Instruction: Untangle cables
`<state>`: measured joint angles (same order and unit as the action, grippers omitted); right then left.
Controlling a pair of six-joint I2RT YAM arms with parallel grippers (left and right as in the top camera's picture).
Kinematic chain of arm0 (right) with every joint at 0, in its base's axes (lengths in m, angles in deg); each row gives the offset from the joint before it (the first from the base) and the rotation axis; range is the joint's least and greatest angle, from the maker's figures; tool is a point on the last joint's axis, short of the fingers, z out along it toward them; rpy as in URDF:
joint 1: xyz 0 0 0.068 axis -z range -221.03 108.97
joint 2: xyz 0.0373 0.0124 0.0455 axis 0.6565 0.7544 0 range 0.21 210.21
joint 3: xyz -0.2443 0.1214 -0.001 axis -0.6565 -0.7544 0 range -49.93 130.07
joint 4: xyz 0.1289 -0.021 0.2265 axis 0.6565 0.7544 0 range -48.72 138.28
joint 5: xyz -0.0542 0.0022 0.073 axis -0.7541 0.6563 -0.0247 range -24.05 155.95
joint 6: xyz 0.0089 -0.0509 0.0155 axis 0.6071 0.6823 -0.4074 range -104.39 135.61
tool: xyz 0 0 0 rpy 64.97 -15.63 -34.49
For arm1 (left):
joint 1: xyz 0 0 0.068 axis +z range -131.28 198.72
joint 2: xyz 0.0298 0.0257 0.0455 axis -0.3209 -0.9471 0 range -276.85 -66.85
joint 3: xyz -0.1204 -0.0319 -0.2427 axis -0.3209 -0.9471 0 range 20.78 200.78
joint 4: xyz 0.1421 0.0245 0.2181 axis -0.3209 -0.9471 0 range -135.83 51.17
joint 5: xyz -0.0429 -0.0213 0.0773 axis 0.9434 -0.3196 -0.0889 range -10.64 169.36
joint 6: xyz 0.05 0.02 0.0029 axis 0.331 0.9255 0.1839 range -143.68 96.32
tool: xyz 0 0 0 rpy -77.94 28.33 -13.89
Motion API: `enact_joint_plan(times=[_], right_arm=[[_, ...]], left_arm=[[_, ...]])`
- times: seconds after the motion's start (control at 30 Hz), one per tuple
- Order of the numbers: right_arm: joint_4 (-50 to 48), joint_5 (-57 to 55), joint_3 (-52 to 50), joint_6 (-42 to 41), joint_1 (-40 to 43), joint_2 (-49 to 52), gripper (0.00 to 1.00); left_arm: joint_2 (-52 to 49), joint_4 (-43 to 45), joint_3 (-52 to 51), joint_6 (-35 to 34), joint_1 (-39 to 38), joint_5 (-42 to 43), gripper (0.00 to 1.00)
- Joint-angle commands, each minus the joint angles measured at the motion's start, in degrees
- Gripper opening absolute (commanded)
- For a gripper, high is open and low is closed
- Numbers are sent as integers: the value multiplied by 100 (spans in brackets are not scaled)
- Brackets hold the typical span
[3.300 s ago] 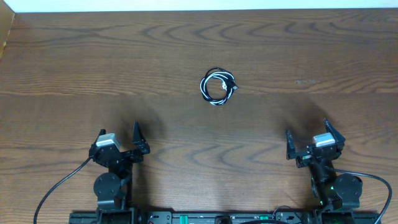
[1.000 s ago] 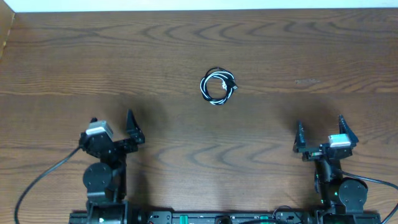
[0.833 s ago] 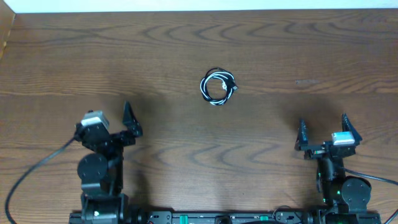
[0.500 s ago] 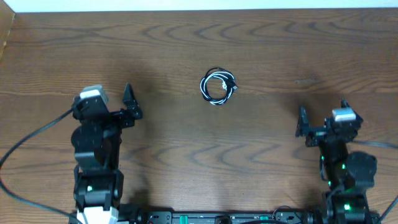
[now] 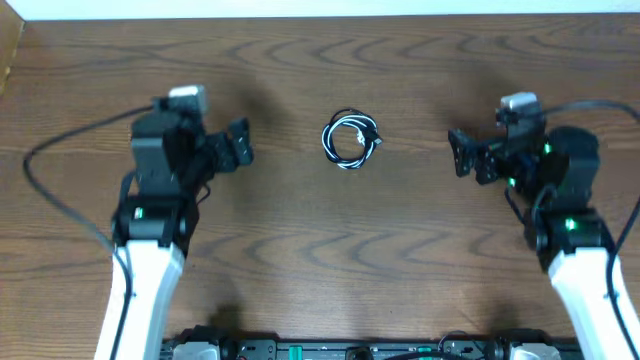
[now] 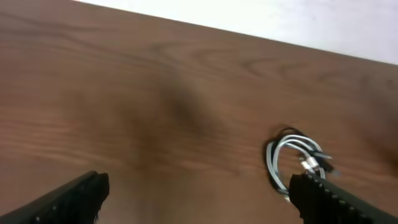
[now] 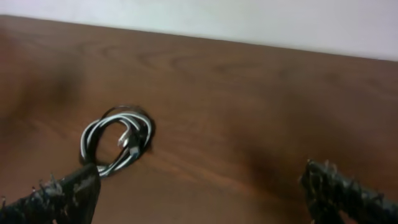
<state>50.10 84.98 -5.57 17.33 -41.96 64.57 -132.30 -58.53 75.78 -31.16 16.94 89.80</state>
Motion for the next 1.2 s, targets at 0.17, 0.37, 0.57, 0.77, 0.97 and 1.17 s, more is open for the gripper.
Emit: enact_joint_plan(times=[0.17, 0.37, 0.57, 0.77, 0.97, 1.17], right_arm=[[1158, 837, 1408, -341, 20, 1049, 99], [1099, 1088, 1432, -767, 9, 1104, 99], [1182, 1386, 1429, -1604, 9, 1104, 89], [1427, 1045, 1429, -1613, 7, 1104, 75], [1698, 798, 1427, -1648, 7, 1104, 70], [1738, 782, 1427, -1648, 7, 1104, 68]], left_arm=[[-1884, -1261, 2247, -31, -1038, 118, 98], [-2841, -1117, 2538, -50, -1698, 136, 98], [-3150, -804, 2538, -90, -2009, 1093, 97], [-3901, -673, 2538, -597, -2031, 361, 72], [-4559, -435, 2538, -914, -2033, 42, 62], [-4975, -417, 2538, -933, -2033, 13, 57]])
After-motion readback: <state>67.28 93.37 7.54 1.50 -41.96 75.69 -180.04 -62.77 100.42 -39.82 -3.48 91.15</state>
